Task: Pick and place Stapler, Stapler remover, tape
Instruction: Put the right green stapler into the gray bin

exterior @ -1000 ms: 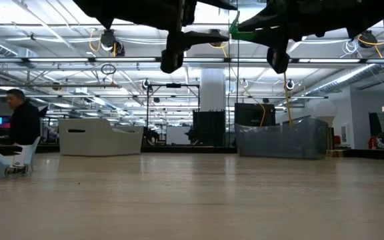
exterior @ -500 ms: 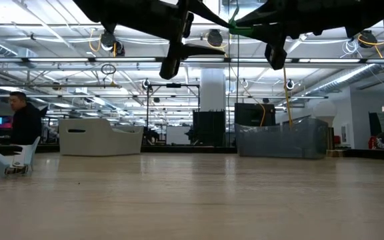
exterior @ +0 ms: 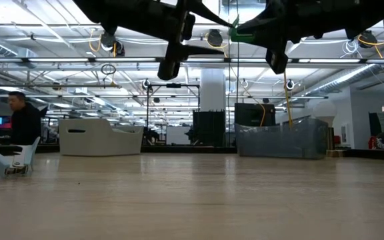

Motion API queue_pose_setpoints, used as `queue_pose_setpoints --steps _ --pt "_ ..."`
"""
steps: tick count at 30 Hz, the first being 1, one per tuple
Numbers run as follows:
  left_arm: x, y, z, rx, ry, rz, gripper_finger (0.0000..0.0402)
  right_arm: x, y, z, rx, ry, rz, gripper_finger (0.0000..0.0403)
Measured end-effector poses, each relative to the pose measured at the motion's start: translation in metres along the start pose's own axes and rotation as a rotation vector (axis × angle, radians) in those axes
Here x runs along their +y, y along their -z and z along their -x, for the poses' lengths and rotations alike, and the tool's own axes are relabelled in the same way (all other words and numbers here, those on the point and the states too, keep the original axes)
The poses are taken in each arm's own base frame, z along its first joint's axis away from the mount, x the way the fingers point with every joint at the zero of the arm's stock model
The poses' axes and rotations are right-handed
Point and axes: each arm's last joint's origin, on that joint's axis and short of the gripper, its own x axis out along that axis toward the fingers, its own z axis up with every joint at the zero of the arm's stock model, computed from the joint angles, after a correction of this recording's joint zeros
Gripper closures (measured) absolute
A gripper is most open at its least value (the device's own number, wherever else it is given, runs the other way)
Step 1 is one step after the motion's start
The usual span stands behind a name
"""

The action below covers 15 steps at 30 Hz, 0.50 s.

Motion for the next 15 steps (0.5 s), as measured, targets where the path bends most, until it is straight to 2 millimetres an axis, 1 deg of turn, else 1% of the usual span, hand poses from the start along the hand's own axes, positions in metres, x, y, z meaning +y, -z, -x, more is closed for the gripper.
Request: queue_pose_setpoints --steps 4,7,11,15 --pt "0.0007 0.0023 -0.0002 0.029 -0.001 0.001 0.0206 0.0001 -0.0007 0.0001 -0.006 -0.002 -0.007 0.0353" --pt "0.0003 0.0017 -0.0002 0.009 -0.007 -0.001 0.0206 0.0002 -0.0008 0.0001 -0.007 -0.004 -0.014 0.0353" --pt "-0.0053 -0.0023 0.0 -0.037 0.047 -0.016 0.0206 0.0002 -0.0008 0.0001 -0.007 -0.004 -0.014 0.0353" --pt "-0.0073 -0.0038 0.0001 -0.063 0.062 -0.021 0.0206 0.0002 -0.0009 0.0001 -0.008 -0.004 -0.022 0.0353"
